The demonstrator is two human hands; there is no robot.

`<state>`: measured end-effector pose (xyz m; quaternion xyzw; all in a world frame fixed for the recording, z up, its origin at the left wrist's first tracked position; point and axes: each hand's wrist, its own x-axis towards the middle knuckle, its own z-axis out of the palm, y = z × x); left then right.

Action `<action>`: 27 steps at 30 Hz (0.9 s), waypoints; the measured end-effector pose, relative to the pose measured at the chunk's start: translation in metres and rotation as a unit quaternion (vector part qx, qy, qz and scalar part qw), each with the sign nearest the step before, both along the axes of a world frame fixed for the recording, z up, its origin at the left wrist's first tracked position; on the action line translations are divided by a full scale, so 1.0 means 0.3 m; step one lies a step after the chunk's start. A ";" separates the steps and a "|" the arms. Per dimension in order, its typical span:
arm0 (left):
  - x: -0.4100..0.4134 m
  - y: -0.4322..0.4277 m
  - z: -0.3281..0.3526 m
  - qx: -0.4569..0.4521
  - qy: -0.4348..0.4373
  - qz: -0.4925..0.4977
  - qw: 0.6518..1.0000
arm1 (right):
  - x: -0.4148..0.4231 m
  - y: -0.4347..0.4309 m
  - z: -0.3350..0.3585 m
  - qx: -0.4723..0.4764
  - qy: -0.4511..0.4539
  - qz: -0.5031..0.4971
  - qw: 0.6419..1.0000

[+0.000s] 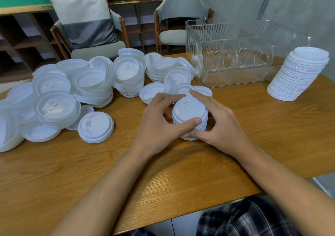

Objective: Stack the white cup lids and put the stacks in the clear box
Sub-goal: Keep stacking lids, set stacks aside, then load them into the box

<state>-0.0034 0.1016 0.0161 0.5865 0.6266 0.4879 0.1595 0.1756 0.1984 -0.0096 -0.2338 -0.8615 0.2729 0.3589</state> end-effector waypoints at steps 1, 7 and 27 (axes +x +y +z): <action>0.002 0.000 0.001 -0.002 0.002 0.001 1.000 | 0.000 0.000 -0.001 0.001 0.003 -0.001 1.000; 0.009 0.009 -0.004 -0.015 0.023 0.003 1.000 | 0.003 0.001 -0.008 0.018 0.009 -0.014 1.000; -0.185 0.056 -0.081 0.011 0.215 0.128 0.968 | -0.001 -0.004 0.004 -0.003 -0.014 -0.054 0.998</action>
